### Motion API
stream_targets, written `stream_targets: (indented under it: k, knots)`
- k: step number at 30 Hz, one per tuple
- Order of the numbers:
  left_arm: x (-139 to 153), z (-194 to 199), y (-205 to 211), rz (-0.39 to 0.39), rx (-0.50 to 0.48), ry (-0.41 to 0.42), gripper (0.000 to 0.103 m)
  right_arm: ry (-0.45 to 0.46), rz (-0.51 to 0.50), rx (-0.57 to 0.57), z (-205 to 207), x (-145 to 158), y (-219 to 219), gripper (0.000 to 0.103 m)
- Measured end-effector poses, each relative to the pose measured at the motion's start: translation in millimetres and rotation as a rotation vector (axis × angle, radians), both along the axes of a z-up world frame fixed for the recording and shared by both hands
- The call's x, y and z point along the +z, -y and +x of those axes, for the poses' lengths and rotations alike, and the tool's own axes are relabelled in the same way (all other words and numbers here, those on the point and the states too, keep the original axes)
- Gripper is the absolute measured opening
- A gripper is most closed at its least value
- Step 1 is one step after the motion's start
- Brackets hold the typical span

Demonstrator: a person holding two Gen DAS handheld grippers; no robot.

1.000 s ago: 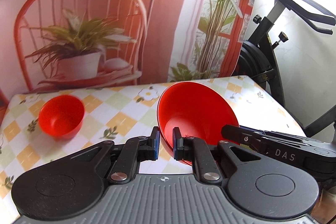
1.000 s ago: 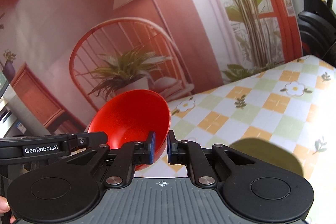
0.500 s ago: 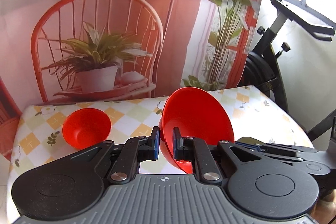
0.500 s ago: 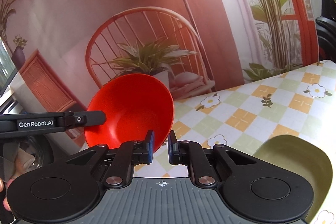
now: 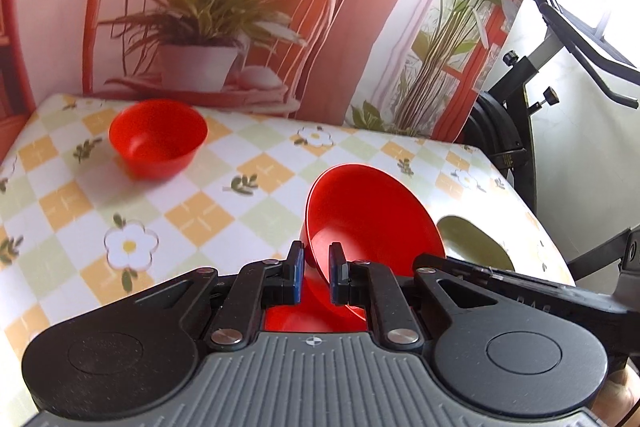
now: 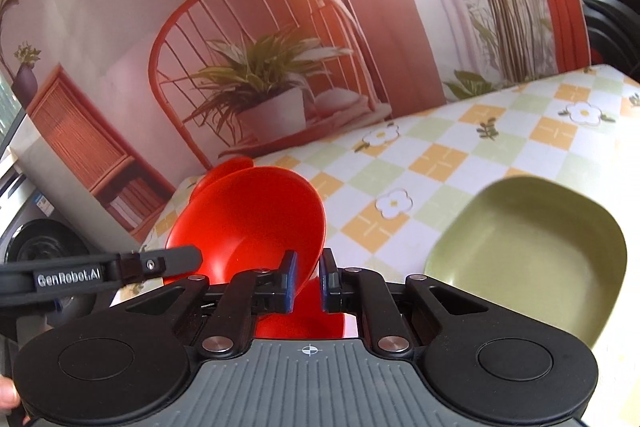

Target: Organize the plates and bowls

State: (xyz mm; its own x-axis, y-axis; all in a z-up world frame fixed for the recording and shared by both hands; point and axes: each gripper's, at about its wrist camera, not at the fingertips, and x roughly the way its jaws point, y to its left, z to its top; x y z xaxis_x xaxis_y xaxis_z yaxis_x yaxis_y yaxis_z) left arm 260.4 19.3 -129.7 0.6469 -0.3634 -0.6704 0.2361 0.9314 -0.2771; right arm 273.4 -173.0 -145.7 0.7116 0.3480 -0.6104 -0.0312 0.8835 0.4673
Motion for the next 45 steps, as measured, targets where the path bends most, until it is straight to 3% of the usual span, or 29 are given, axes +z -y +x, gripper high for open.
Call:
stream_targets:
  k: [5,13,21,45]
  knots:
    - [-15.3,-11.7,-5.1,-0.021,0.047,-0.032,0.013,-0.012,-0.012,0.018,-7.9,-5.3,-4.4,0.011]
    - [-30.1,-23.7,-2.5,0.038,0.083,-0.031,0.013,-0.024,-0.029,0.043,-14.0,-14.6,-13.2,0.011]
    - [-44.1,-27.4,-2.5,0.044,0.08,-0.058,0.015,-0.054,-0.028,0.04,-13.4,-25.8,-13.3,0.011]
    - [-46.1,-29.6,-1.6,0.056,0.079,-0.043,0.015,-0.065,-0.034,0.052,-13.0,-32.0,-13.7,0.011]
